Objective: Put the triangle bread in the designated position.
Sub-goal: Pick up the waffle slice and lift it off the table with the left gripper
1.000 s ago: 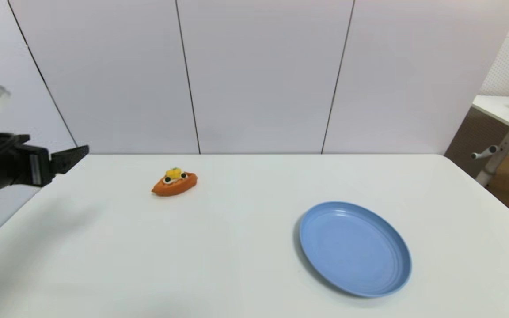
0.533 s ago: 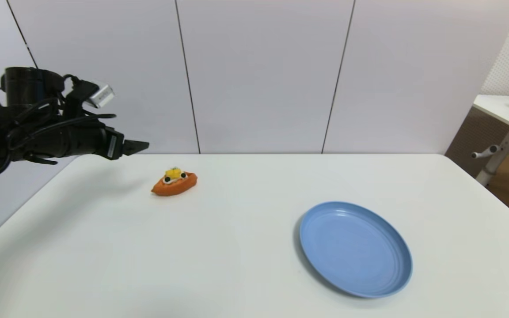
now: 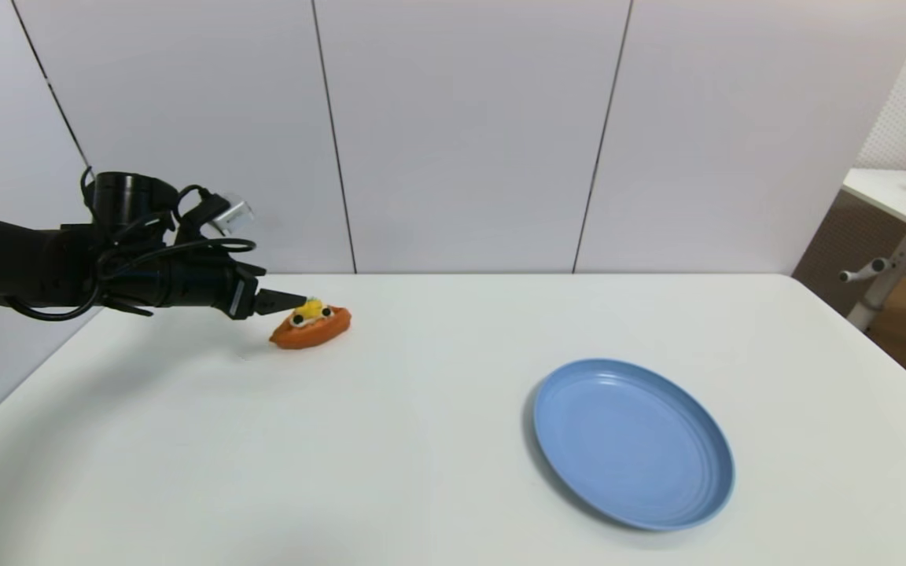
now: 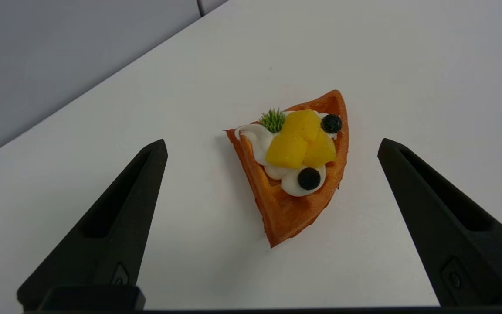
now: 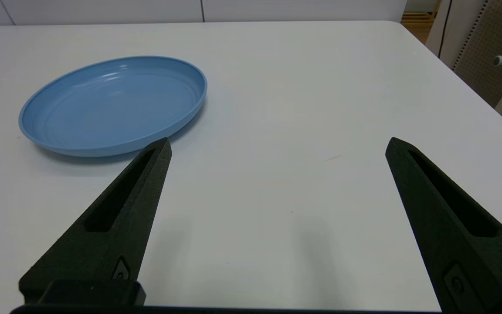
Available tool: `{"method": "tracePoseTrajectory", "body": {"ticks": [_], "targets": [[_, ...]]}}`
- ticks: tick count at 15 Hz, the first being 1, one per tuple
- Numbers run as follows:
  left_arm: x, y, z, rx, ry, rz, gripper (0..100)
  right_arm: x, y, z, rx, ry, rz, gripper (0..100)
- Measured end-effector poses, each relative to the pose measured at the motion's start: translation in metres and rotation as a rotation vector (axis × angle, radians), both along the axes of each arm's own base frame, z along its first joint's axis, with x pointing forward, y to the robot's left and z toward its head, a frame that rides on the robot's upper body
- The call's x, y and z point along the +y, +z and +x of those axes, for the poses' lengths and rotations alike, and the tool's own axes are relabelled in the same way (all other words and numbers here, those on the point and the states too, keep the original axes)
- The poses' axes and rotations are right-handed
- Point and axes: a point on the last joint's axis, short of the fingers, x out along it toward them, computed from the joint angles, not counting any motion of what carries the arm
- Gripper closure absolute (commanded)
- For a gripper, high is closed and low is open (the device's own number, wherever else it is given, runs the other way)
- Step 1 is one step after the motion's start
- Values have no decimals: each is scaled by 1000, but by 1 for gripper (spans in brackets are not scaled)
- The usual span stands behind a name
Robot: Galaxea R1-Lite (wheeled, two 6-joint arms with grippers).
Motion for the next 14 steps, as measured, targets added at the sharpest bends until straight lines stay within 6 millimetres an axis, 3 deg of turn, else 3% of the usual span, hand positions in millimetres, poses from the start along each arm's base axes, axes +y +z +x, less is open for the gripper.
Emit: {"method": "tracePoseTrajectory", "body": {"ticks": [10,11,14], "targets": [[-4,-37,10,118,-58,14,0,0,0,0,0,0,0,0],[-4,-40,12,124,-60,15,100,0,0,0,0,0,0,0],[-7,-44,18,128,-62,19,100,0,0,0,0,0,0,0]]}}
